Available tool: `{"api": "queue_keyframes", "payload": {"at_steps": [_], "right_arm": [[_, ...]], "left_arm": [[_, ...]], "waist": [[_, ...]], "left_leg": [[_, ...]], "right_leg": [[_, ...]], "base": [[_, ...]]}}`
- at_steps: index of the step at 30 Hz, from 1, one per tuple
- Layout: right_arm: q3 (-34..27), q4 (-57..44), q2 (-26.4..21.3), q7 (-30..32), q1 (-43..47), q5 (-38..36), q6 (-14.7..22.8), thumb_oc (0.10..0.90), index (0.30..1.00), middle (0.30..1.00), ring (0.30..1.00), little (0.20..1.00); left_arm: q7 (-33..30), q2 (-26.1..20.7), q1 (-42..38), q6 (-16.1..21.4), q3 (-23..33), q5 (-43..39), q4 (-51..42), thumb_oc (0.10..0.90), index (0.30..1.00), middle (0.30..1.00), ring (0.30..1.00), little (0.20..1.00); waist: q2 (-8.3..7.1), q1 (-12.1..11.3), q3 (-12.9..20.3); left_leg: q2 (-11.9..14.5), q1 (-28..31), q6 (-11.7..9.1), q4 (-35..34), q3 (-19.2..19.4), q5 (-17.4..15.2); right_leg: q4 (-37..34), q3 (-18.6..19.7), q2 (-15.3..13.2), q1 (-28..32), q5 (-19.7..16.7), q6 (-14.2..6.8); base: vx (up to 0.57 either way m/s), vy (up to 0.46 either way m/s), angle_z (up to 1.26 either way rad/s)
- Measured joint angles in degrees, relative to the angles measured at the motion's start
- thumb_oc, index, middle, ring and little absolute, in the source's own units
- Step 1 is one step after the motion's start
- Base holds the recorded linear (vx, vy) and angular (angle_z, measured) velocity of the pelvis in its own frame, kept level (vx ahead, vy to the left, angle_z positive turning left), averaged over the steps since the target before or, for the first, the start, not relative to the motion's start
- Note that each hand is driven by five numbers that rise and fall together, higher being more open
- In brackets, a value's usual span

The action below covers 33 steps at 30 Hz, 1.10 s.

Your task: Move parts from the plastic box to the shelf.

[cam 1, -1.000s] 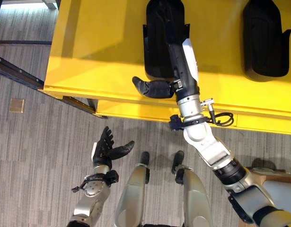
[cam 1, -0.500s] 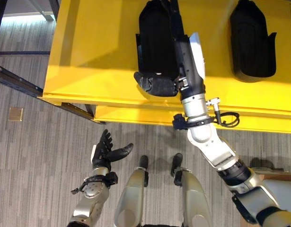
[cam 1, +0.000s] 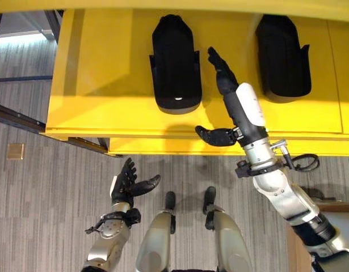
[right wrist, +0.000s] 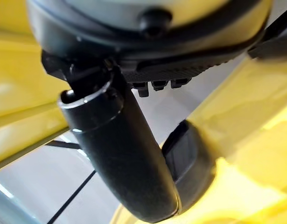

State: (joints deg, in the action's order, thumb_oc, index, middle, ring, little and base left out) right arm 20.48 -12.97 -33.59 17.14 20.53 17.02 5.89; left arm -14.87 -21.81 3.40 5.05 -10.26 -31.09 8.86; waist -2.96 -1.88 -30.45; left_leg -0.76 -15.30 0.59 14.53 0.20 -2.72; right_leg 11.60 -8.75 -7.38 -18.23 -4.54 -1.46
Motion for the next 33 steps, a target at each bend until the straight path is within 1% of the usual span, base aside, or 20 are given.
{"api": "queue_keyframes", "payload": {"at_steps": [1, 3, 5, 8, 13, 14, 21, 22, 25, 27, 29, 33], "right_arm": [[-0.42, -0.02, -0.51, -0.37, -1.24, 0.17, 0.16, 0.900, 1.000, 1.000, 1.000, 1.000], [-1.93, -0.33, -2.71, -1.21, -4.70, 1.11, 0.85, 0.900, 1.000, 1.000, 1.000, 1.000], [-2.90, -0.29, -4.09, -2.25, -6.50, 2.29, 0.73, 0.900, 1.000, 1.000, 1.000, 1.000], [-3.14, -0.25, -5.55, -3.19, -7.21, 4.11, 0.71, 0.900, 1.000, 1.000, 1.000, 1.000], [-2.15, -0.09, -5.57, -4.18, -4.90, 7.50, 1.06, 0.900, 1.000, 1.000, 1.000, 1.000], [-1.12, 0.50, -5.58, -4.30, -3.73, 7.83, 1.15, 0.900, 1.000, 1.000, 1.000, 1.000], [0.77, 3.27, -5.58, -5.24, -3.82, 10.11, 1.24, 0.900, 1.000, 1.000, 1.000, 1.000], [1.50, 4.38, -5.58, -5.75, -3.83, 11.40, 1.23, 0.900, 1.000, 1.000, 1.000, 1.000], [2.08, 5.92, -5.54, -6.18, -3.47, 12.42, 1.01, 0.900, 1.000, 1.000, 1.000, 1.000], [3.53, 8.49, -5.55, -6.74, -2.08, 13.90, 0.33, 0.900, 1.000, 1.000, 1.000, 1.000], [3.62, 9.36, -5.55, -7.22, -2.04, 14.49, -0.05, 0.900, 1.000, 1.000, 1.000, 1.000], [3.60, 9.31, -5.53, -7.23, -2.04, 14.49, -0.06, 0.900, 1.000, 1.000, 1.000, 1.000]], "left_arm": [[0.37, 0.07, -0.24, -0.06, 0.11, 0.00, 0.01, 0.900, 1.000, 1.000, 1.000, 1.000], [0.67, 0.15, -0.03, 0.00, 0.50, 0.04, -0.66, 0.900, 1.000, 1.000, 1.000, 1.000], [0.77, 0.12, -0.09, 0.04, 1.19, 0.09, -1.24, 0.900, 1.000, 1.000, 1.000, 1.000], [0.81, 0.13, -0.08, 0.07, 1.63, 0.21, -1.83, 0.900, 1.000, 1.000, 1.000, 1.000], [1.86, 0.17, -0.06, 0.07, 1.04, 0.49, -2.42, 0.900, 1.000, 1.000, 1.000, 1.000], [1.81, 0.17, -0.01, 0.07, 0.96, 0.49, -2.41, 0.900, 1.000, 1.000, 1.000, 1.000], [1.79, 0.16, 0.10, 0.07, 0.97, 0.49, -2.68, 0.900, 1.000, 1.000, 1.000, 1.000], [1.80, 0.19, 0.17, 0.07, 0.94, 0.49, -2.68, 0.900, 1.000, 1.000, 1.000, 1.000], [1.79, 0.21, -0.01, 0.08, 0.94, 0.49, -2.71, 0.900, 1.000, 1.000, 1.000, 1.000], [1.84, 0.23, -0.16, 0.08, 0.80, 0.49, -2.73, 0.900, 1.000, 1.000, 1.000, 1.000], [1.85, 0.26, -0.12, 0.08, 0.76, 0.49, -2.78, 0.900, 1.000, 1.000, 1.000, 1.000], [1.81, 0.25, 0.14, 0.08, 0.86, 0.48, -2.78, 0.900, 1.000, 1.000, 1.000, 1.000]], "waist": [[-0.09, 0.67, 0.05], [-0.21, 0.48, 0.18], [-0.25, 1.29, 0.21], [-0.23, 1.85, 0.22], [-0.23, 1.59, 0.22], [-0.19, 1.56, 0.24], [-0.07, 1.26, 0.40], [0.07, 1.22, 0.47], [0.44, 1.16, 0.67], [0.44, 0.76, 0.67], [0.45, 0.00, 0.67], [0.45, -0.17, 0.67]], "left_leg": [[0.07, 0.39, 0.00, -0.58, 0.38, 0.18], [0.10, 1.71, 0.02, -2.36, 0.80, 0.78], [0.15, 2.10, -0.03, -2.98, 1.06, 0.95], [0.36, 2.12, -0.06, -2.91, 1.09, 0.95], [0.60, 2.12, -0.36, -2.80, 0.94, 1.12], [0.60, 2.12, -0.38, -2.78, 0.98, 1.14], [0.60, 1.04, -0.53, -2.57, 0.66, 1.25], [0.61, 0.87, -0.57, -2.50, 0.54, 1.32], [0.62, 0.37, -0.67, -2.45, -0.02, 1.38], [0.62, 0.34, -0.78, -2.33, -0.33, 1.49], [0.65, 0.32, -0.83, -2.37, -0.41, 1.53], [0.61, 0.26, -0.84, -2.53, -0.60, 1.64]], "right_leg": [[-0.74, 0.19, 0.08, 0.25, -0.57, -0.04], [-2.61, 0.33, 0.25, 1.46, -1.42, -0.01], [-3.01, 0.57, 0.35, 1.62, -1.55, -0.05], [-2.97, 0.62, 0.58, 1.63, -1.57, -0.01], [-2.81, 0.58, 0.81, 1.62, -1.65, 0.15], [-2.81, 0.58, 0.78, 1.62, -1.67, 0.19], [-2.76, 0.45, 0.77, 0.90, -1.62, 0.05], [-2.70, 0.33, 0.77, 0.75, -1.89, 0.44], [-2.75, -0.14, 0.78, 0.59, -1.88, 0.46], [-2.65, -0.24, 0.84, 0.59, -1.90, 0.50], [-2.65, -0.30, 0.86, 0.59, -1.90, 0.51], [-2.65, -0.55, 0.77, 0.60, -1.90, 0.51]], "base": [[0.04, 0.001, -0.13], [0.02, -0.012, -0.13], [0.01, -0.014, -0.07], [0.00, 0.000, 0.00], [0.00, 0.000, 0.00], [0.00, 0.000, 0.00], [0.00, -0.001, 0.01], [-0.01, -0.013, 0.04], [0.00, -0.013, 0.08], [0.00, -0.010, 0.06], [0.00, -0.009, 0.03], [0.00, 0.000, 0.02]]}}
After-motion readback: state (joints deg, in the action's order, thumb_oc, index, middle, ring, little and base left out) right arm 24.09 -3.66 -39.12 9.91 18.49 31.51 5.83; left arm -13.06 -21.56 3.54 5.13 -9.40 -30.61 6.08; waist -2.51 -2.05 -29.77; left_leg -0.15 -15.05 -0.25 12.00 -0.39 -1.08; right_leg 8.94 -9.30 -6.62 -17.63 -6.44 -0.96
